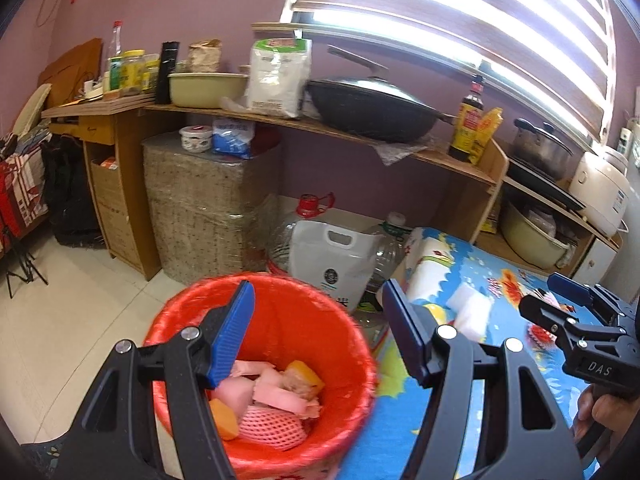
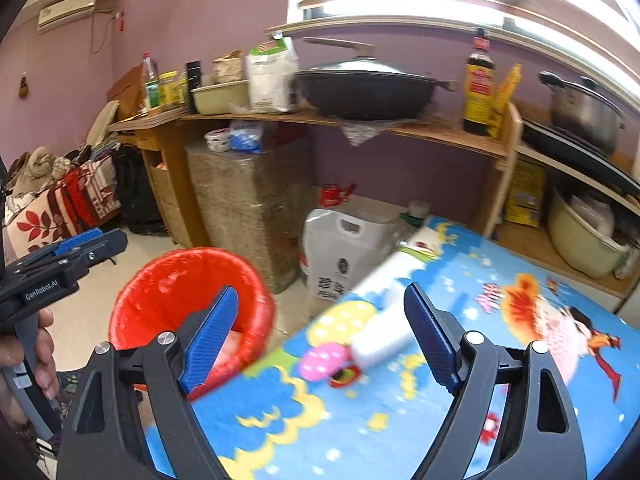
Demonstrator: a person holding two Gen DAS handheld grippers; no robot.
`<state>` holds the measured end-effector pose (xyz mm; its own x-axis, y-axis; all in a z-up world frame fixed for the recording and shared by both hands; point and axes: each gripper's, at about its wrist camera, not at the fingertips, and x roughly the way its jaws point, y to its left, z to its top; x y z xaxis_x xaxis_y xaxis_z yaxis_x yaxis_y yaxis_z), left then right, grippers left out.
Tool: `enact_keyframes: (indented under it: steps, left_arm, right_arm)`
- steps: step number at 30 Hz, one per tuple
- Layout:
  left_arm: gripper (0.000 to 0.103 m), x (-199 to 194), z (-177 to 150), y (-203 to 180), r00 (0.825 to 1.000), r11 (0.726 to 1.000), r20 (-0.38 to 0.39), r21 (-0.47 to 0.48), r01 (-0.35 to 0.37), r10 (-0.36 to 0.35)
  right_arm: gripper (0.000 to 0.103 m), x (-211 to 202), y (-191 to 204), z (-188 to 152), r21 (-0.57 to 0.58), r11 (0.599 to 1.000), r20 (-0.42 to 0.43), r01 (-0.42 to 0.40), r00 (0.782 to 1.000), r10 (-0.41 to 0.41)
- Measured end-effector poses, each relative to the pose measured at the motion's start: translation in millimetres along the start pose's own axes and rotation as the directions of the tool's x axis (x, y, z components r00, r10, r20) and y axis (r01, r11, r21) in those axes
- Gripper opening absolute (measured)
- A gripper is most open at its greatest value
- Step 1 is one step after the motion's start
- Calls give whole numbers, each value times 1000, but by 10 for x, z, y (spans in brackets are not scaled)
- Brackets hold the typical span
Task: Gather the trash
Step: 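Move the left tool to another white foam block while the right tool approaches the pink foam net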
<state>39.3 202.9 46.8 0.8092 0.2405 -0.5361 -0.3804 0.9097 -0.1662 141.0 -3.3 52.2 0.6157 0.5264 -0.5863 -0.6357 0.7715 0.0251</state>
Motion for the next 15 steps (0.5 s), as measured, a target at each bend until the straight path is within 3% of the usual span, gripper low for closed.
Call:
enact_keyframes:
  steps: [15]
  left_arm:
    - [69, 245, -82, -900, 997, 992, -39, 105, 71, -67]
  right_arm:
    - [81, -322, -1123, -363, 106, 985, -6, 139, 990, -139]
